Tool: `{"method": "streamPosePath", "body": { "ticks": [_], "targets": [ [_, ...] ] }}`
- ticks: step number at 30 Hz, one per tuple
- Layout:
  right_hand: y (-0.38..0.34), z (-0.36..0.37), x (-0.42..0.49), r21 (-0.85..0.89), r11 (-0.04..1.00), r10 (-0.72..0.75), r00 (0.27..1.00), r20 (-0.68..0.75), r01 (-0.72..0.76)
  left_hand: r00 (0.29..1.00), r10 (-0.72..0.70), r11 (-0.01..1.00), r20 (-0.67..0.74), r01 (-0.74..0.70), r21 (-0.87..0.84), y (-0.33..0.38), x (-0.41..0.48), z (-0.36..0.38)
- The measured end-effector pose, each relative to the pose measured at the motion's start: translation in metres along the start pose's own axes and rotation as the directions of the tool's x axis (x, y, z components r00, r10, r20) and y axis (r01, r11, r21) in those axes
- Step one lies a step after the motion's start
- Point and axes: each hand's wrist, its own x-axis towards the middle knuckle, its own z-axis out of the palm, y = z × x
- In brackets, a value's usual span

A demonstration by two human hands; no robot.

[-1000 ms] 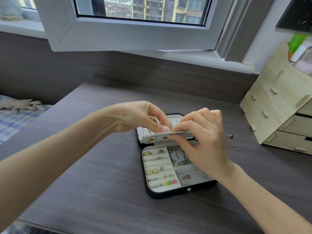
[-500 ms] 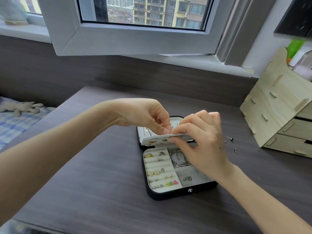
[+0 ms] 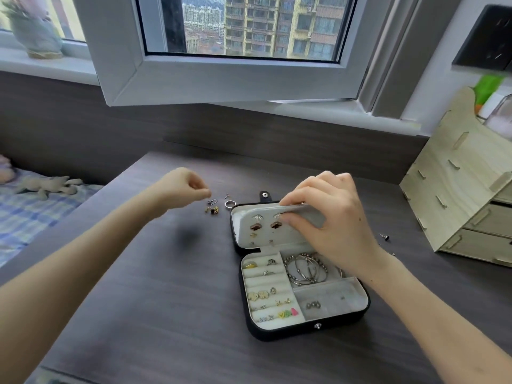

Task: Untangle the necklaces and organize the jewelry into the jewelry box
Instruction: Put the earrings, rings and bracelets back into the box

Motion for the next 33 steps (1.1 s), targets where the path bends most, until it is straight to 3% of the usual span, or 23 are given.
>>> {"method": "streamPosePath", "body": {
  "ticks": [7, 21, 23, 25, 28, 30, 33],
  "targets": [
    [0.005, 0.007, 0.011, 0.018, 0.999, 0.048, 0.998, 0.038, -0.049, 0.984, -0.014, 0.997, -0.18, 0.028, 0.075, -0.023, 0.026, 0.018],
    [0.008, 0.012, 0.015, 0.055, 0.988, 0.145, 0.988, 0.048, -0.147, 1.0, 0.003, 0.973, 0.003, -0.004, 0.23, -0.01, 0.037, 0.023],
    [0.008, 0.014, 0.015, 0.058, 0.984, 0.166, 0.985, 0.045, -0.168, 1.0, 0.017, 0.991, -0.006, -0.016, 0.132, -0.004, 0.03, 0.016],
    [0.007, 0.015, 0.015, 0.066, 0.98, 0.186, 0.981, 0.048, -0.189, 0.998, 0.057, 0.994, -0.018, -0.059, -0.093, 0.009, 0.017, 0.008],
    [0.004, 0.014, 0.017, 0.115, 0.967, 0.218, 0.973, 0.079, -0.226, 0.982, 0.164, 0.837, 0.092, -0.09, -0.539, 0.041, -0.01, -0.005],
    [0.001, 0.012, 0.019, 0.195, 0.944, 0.254, 0.963, 0.083, -0.266, 0.955, 0.248, 0.754, 0.164, -0.084, -0.651, 0.059, -0.024, -0.009],
    [-0.002, 0.009, 0.019, 0.313, 0.896, 0.313, 0.948, 0.056, -0.314, 0.931, 0.303, 0.72, 0.204, -0.083, -0.689, 0.078, -0.036, -0.007]
  ]
}}
